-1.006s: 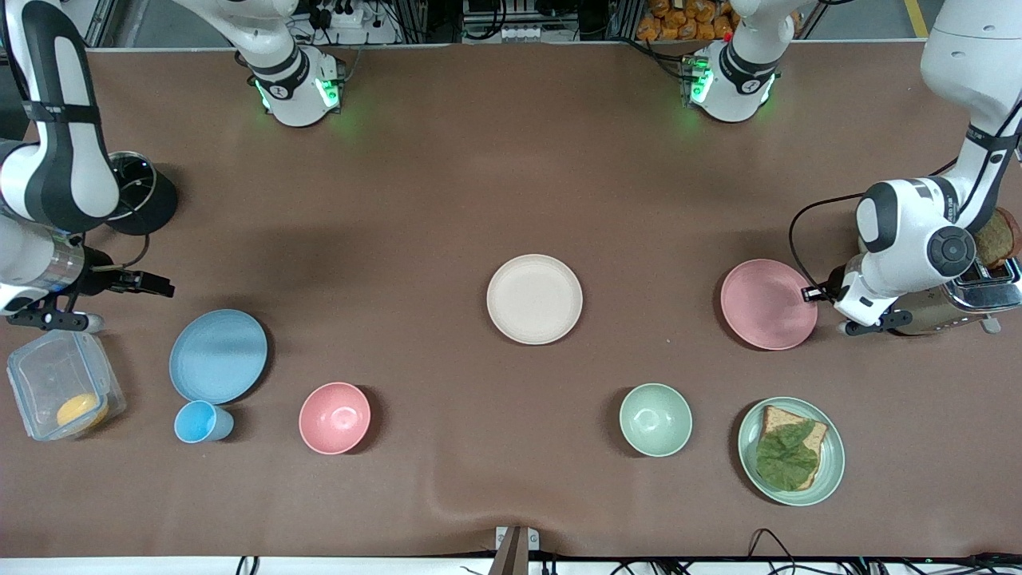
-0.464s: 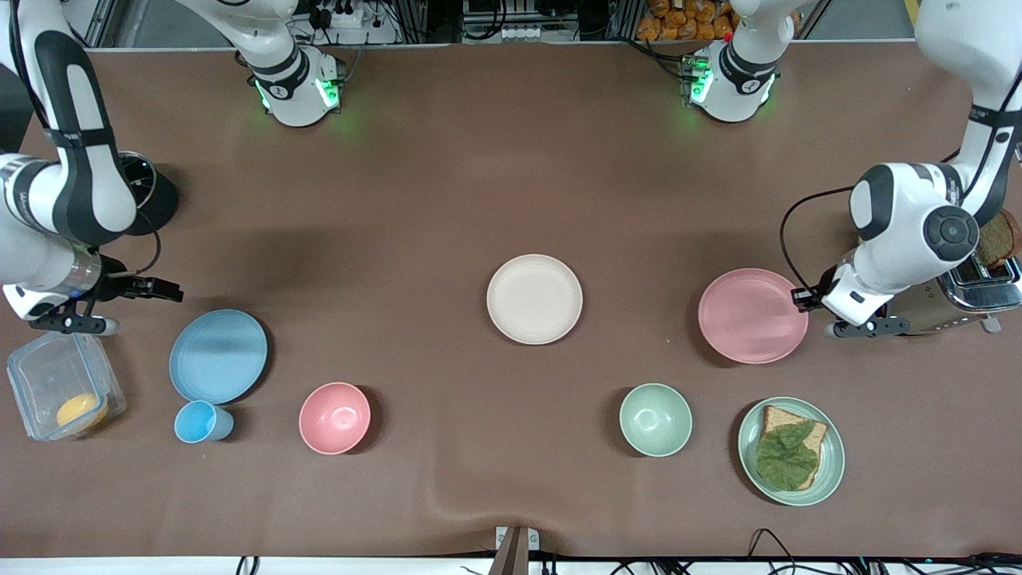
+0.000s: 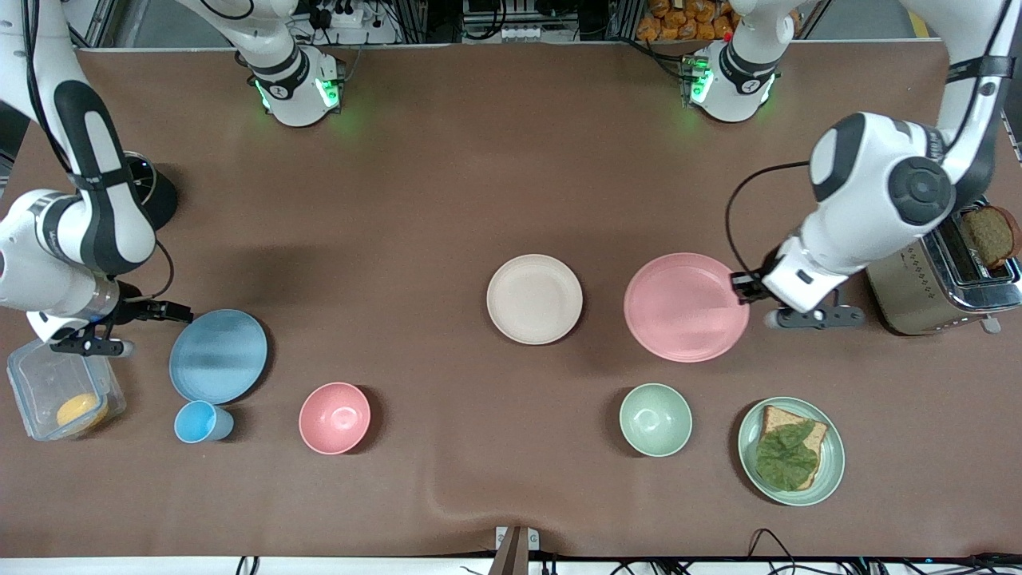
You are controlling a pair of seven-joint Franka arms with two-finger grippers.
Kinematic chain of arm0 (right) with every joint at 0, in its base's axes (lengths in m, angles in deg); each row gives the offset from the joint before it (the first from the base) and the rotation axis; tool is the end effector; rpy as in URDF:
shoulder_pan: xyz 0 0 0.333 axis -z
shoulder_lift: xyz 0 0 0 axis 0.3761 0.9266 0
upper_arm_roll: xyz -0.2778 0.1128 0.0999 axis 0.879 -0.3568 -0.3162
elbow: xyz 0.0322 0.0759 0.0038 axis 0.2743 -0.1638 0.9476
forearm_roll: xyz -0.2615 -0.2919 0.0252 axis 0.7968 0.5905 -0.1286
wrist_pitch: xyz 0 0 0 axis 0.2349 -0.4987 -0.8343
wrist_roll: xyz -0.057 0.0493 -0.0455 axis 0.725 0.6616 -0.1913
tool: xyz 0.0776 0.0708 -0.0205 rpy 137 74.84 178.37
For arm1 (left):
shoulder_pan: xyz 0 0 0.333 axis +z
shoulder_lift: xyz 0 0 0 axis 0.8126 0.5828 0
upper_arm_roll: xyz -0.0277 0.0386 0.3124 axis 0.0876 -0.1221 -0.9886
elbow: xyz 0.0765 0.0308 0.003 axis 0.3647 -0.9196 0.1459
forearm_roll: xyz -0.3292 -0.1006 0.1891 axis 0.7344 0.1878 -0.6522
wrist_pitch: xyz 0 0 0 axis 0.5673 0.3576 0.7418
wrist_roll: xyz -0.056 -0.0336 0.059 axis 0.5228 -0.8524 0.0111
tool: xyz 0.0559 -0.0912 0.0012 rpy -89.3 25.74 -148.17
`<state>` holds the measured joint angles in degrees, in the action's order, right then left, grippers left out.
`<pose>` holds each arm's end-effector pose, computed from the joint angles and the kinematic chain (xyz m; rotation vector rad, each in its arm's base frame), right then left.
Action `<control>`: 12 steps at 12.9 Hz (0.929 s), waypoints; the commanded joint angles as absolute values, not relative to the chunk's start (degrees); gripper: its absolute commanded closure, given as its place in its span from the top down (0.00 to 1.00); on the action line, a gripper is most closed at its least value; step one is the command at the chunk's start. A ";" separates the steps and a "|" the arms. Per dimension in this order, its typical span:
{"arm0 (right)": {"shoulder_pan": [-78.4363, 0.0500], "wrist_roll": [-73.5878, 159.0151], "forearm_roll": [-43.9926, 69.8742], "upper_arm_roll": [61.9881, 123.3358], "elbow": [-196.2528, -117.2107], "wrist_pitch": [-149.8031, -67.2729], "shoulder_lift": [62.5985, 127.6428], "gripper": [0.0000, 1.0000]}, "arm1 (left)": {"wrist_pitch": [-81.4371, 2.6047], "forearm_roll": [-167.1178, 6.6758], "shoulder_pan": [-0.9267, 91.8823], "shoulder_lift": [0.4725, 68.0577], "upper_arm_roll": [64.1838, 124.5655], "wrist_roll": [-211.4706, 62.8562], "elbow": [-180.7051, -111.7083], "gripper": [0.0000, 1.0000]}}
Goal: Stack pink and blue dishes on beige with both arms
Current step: 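Slide the pink plate onto the beige plate with the left gripper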
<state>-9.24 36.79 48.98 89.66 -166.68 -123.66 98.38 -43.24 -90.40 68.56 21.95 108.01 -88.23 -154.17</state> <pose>0.6008 -0.1626 0.2475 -3.1241 0.1292 0.1364 0.5871 -0.1685 0.4087 3.0315 0.0776 -0.0027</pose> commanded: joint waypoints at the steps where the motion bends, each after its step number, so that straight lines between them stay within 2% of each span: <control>1: -7.50 35.44 48.99 88.62 -162.30 -126.58 104.43 1.00 | -42.14 -89.65 62.20 26.47 107.95 -97.35 -150.74 0.00; 4: -7.94 35.44 48.91 88.53 -160.46 -127.57 107.07 1.00 | -43.18 -90.44 55.52 30.69 107.78 -106.51 -149.59 0.00; 7: -7.77 35.44 49.00 88.53 -158.87 -127.57 108.57 1.00 | -47.75 -92.19 52.78 35.79 107.69 -110.73 -149.77 0.00; 8: -7.86 35.35 49.00 88.53 -158.70 -127.65 108.74 0.91 | -48.72 -93.77 51.73 37.28 107.69 -112.31 -149.68 0.00; 10: -7.59 35.44 48.82 88.53 -158.61 -127.74 109.45 0.48 | -50.30 -95.45 50.66 39.57 107.69 -116.09 -149.77 0.00; 12: -7.68 35.44 48.73 88.44 -158.61 -127.65 109.54 0.00 | -51.97 -95.63 49.35 41.33 107.69 -118.21 -149.77 0.00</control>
